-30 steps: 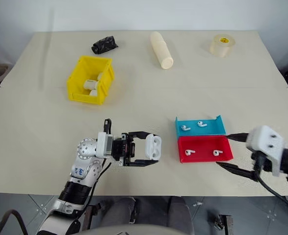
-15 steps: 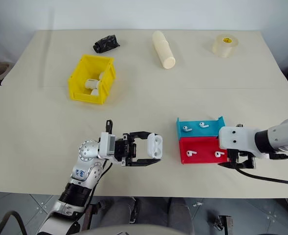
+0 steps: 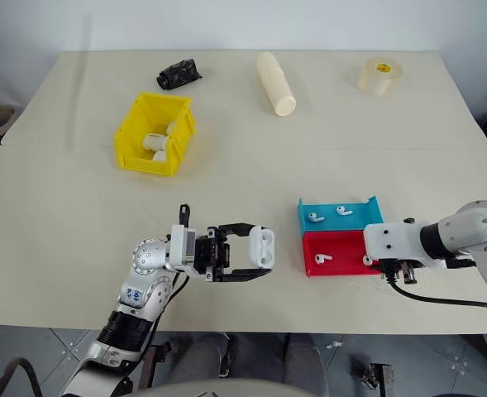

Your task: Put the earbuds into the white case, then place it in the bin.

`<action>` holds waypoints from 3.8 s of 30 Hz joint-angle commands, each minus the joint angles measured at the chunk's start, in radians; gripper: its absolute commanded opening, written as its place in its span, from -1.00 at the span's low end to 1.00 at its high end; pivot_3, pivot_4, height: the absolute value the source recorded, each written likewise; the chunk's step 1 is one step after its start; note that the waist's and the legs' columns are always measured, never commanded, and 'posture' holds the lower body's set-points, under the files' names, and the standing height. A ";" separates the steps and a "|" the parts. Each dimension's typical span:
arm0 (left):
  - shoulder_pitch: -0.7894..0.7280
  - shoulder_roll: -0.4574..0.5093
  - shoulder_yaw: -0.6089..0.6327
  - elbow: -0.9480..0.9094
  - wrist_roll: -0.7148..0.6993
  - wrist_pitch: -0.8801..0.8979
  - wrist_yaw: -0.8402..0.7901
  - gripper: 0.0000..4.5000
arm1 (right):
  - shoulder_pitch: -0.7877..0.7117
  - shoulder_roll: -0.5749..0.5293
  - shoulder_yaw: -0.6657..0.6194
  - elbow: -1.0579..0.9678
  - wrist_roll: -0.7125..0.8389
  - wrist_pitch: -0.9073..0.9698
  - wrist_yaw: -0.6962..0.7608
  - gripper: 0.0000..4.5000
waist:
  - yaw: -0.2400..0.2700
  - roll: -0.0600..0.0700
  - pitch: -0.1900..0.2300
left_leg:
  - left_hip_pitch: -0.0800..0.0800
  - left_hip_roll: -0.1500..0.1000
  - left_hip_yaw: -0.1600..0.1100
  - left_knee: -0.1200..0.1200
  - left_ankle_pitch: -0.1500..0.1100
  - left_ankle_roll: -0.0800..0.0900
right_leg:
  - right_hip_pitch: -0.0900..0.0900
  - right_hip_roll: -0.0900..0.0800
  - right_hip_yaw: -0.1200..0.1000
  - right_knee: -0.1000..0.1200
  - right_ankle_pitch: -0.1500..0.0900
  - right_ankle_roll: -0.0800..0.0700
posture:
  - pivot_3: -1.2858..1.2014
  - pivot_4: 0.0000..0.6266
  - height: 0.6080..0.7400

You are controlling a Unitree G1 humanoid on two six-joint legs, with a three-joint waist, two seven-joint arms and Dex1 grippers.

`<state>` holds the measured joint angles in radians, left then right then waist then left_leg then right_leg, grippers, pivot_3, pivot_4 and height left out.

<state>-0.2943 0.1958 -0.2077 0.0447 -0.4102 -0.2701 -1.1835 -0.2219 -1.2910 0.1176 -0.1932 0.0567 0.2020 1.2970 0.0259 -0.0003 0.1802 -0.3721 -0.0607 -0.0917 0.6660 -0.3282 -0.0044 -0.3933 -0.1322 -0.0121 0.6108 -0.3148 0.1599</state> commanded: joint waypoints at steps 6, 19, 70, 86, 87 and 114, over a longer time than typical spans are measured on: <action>0.001 0.000 -0.009 -0.043 -0.013 -0.007 0.006 0.24 | -0.037 0.024 0.025 0.039 -0.054 -0.047 0.023 -0.36 | 0.000 0.000 0.000 | 0.000 0.000 0.000 0.000 0.000 0.000 | 0.000 0.000 0.000 0.000 0.000 0.000 | 0.03 -0.52 1.00; -0.006 0.005 -0.010 -0.047 -0.012 0.001 0.008 0.24 | -0.052 0.040 0.049 0.006 -0.112 -0.018 0.033 -0.36 | 0.000 0.000 0.000 | 0.000 0.000 0.000 0.000 0.000 0.000 | 0.000 0.000 0.000 0.000 0.000 0.000 | 0.03 -0.52 1.00; -0.034 0.024 0.017 -0.015 -0.056 0.021 -0.029 0.24 | 0.027 0.136 -0.157 -0.142 0.119 -0.012 0.050 -0.76 | 0.000 -0.002 -0.001 | 0.001 0.000 0.000 0.001 0.000 0.000 | 0.000 0.000 0.000 0.001 0.000 0.000 | 0.03 -0.52 1.00; -0.087 0.032 0.065 0.031 -0.104 0.130 -0.060 0.24 | 0.108 0.686 -0.314 -0.405 0.665 0.074 -0.356 -0.76 | -0.001 -0.003 -0.001 | 0.001 0.000 -0.002 0.001 0.001 -0.001 | 0.001 0.000 -0.001 0.003 0.000 0.000 | 0.03 -0.52 1.00; -0.092 0.032 0.067 0.028 -0.108 0.140 -0.062 0.24 | 0.119 0.719 -0.293 -0.424 0.686 0.091 -0.388 -0.76 | -0.001 -0.003 -0.001 | 0.001 0.000 -0.002 0.002 0.001 -0.001 | 0.001 0.000 0.000 0.003 0.000 0.000 | 0.03 -0.52 1.00; -0.123 0.034 0.084 -0.108 -0.221 0.365 -0.088 0.24 | 0.132 0.895 -0.132 -0.320 0.597 -0.100 -0.401 -0.76 | -0.004 -0.003 -0.001 | 0.001 -0.001 -0.004 0.001 0.001 -0.001 | 0.000 0.001 0.000 0.004 0.000 -0.001 | 0.03 -0.52 1.00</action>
<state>-0.4120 0.2342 -0.1343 -0.0047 -0.6011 0.0995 -1.2681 -0.0920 -0.3986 -0.0048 -0.5116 0.6581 0.1243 0.8950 0.0215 -0.0031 0.1794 -0.3710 -0.0613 -0.0954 0.6665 -0.3275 -0.0057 -0.3931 -0.1312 -0.0122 0.6151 -0.3150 0.1593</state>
